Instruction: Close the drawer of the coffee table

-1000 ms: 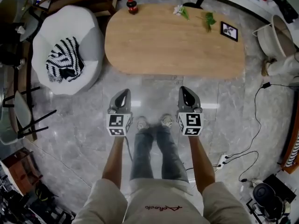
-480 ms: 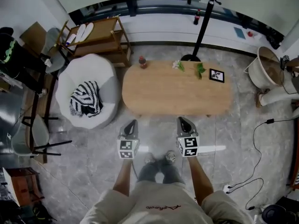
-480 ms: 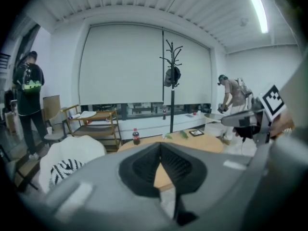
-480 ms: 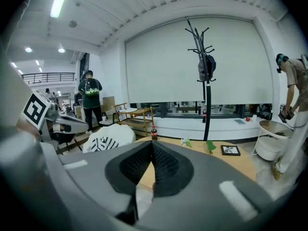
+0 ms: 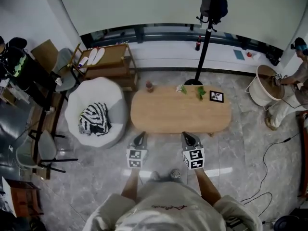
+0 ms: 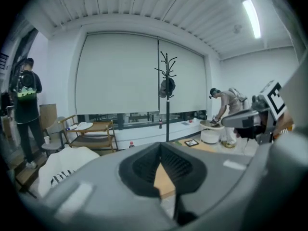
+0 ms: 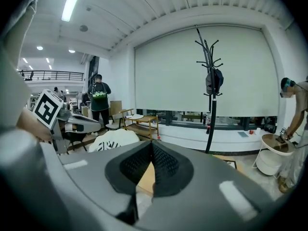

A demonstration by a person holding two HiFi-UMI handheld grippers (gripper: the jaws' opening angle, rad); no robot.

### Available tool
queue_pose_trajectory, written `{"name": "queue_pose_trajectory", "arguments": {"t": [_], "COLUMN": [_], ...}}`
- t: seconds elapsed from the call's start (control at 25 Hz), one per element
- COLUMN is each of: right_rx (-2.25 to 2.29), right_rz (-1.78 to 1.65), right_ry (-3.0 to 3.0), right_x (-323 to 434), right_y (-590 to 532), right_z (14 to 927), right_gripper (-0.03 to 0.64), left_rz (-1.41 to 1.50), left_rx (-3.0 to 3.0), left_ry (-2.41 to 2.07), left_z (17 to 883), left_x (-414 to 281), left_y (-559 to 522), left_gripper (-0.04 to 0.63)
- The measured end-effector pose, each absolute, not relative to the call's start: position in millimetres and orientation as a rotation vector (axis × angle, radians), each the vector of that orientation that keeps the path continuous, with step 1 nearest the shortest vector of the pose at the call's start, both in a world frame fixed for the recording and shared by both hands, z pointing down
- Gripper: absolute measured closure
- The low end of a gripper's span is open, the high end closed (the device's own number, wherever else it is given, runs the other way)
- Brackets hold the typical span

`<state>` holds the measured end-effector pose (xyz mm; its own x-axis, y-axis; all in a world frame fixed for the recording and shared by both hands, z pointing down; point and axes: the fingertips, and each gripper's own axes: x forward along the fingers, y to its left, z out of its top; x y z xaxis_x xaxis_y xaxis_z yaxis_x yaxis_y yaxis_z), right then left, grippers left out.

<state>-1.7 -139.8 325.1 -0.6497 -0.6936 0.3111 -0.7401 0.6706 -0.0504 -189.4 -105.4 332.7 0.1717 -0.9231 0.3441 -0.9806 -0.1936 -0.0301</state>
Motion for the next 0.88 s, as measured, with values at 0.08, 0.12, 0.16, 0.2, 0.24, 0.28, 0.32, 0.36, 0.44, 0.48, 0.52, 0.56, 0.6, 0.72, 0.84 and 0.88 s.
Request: {"name": "queue_pose_trajectory", "arguments": {"t": [0.08,0.12,0.16,0.2,0.24,0.28,0.32,0.36,0.44,0.48,0.52,0.56,0.6,0.72,0.84,0.88], "right_rx": [1.169,1.181,1.195,1.211,1.227,1.242,1.256,1.269,1.286,1.29,1.29,1.29,1.289,1.29,1.285,1.286], "right_rz": [0.231,0.22,0.211,0.205,0.199,0.193,0.188,0.184,0.174,0.168,0.163,0.159,0.157,0.157,0.165,0.168], "right_ry": [-2.635,-2.641,-2.644,-2.644,-2.644,-2.646,-2.649,-2.652,-2.657,-2.658,-2.656,-2.653,-2.649,-2.644,-2.643,-2.641], "right_x": [0,0,0,1,2,4,5,6,6,5,4,3,2,-2,-6,-7], "right_y": [-136,-134,-132,-129,-127,-125,-125,-127,-129,-129,-129,-128,-127,-123,-118,-117], "right_z": [307,300,293,286,281,276,272,269,263,261,260,259,259,259,261,260], "right_gripper": [0.614,0.614,0.614,0.614,0.614,0.614,0.614,0.614,0.614,0.614,0.614,0.614,0.614,0.614,0.614,0.614], "left_rz": [0.402,0.394,0.39,0.389,0.388,0.386,0.382,0.375,0.361,0.358,0.36,0.362,0.361,0.35,0.336,0.335], "left_rx": [2.251,2.255,2.258,2.26,2.262,2.263,2.264,2.264,2.258,2.256,2.255,2.254,2.252,2.257,2.276,2.279], "left_ry": [-1.869,-1.874,-1.876,-1.876,-1.879,-1.884,-1.891,-1.901,-1.916,-1.917,-1.916,-1.914,-1.912,-1.911,-1.913,-1.911], "left_z": [319,314,309,304,299,295,292,290,289,288,286,285,284,285,283,282], "left_x": [-191,-193,-194,-196,-197,-198,-200,-202,-207,-209,-209,-210,-211,-214,-215,-216], "left_y": [-104,-103,-101,-97,-93,-90,-88,-88,-88,-87,-86,-85,-84,-81,-79,-79], "left_gripper": [0.594,0.594,0.594,0.594,0.594,0.594,0.594,0.594,0.594,0.594,0.594,0.594,0.594,0.594,0.594,0.594]}}
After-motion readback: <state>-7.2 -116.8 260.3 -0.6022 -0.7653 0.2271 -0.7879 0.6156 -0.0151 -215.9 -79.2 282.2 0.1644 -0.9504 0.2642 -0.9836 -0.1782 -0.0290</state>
